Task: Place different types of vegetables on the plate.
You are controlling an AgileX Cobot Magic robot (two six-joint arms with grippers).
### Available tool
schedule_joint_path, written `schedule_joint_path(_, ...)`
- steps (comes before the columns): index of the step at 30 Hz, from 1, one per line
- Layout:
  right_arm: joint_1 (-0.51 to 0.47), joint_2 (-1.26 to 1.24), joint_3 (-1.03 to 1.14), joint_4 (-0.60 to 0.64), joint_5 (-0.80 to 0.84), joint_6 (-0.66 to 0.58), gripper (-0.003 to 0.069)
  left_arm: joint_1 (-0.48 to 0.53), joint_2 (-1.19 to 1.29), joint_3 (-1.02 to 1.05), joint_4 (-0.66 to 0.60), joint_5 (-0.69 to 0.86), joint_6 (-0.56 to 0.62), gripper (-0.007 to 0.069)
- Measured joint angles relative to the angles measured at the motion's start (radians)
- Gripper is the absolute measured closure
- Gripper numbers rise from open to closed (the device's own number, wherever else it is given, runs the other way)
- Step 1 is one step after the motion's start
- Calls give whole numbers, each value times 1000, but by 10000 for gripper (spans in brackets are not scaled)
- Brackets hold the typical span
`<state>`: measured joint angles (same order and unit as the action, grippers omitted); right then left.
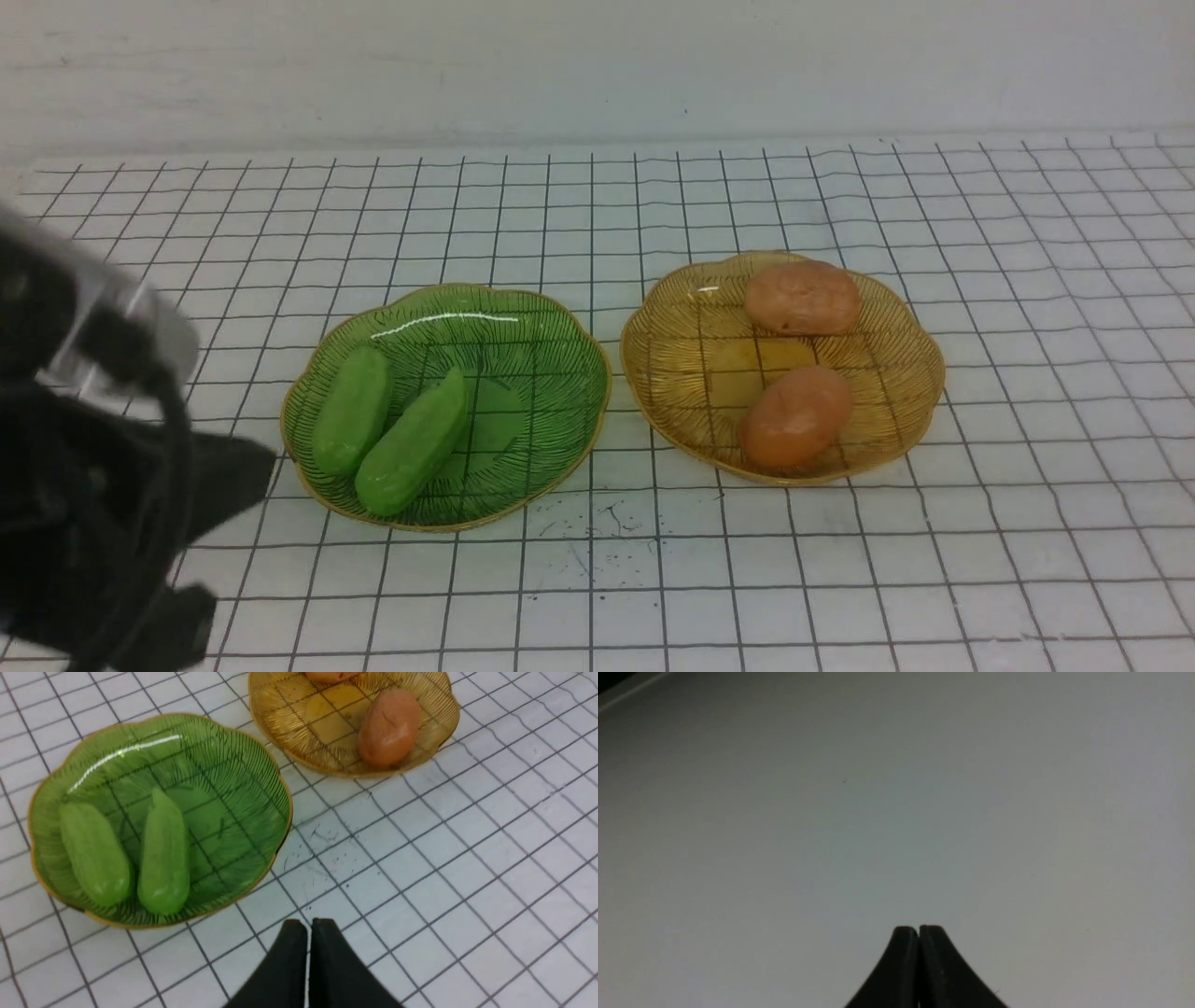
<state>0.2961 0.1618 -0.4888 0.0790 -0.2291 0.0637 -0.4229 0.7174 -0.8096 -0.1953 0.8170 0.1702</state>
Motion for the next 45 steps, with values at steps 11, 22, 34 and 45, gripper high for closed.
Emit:
schedule_joint_path(11, 0, 0, 0, 0, 1, 0, 673, 0, -300, 191, -31, -106, 0, 632)
schedule_joint_path(22, 0, 0, 0, -4, 2, 0, 673, 0, -327, 191, -76, -135, 17, 632)
schedule_joint_path(34, 0, 0, 0, -4, 4, 0, 673, 1, -334, 210, 83, -223, 23, 632)
schedule_joint_path(45, 0, 0, 0, -4, 5, 1, 673, 323, -685, 679, 174, -373, -84, 632)
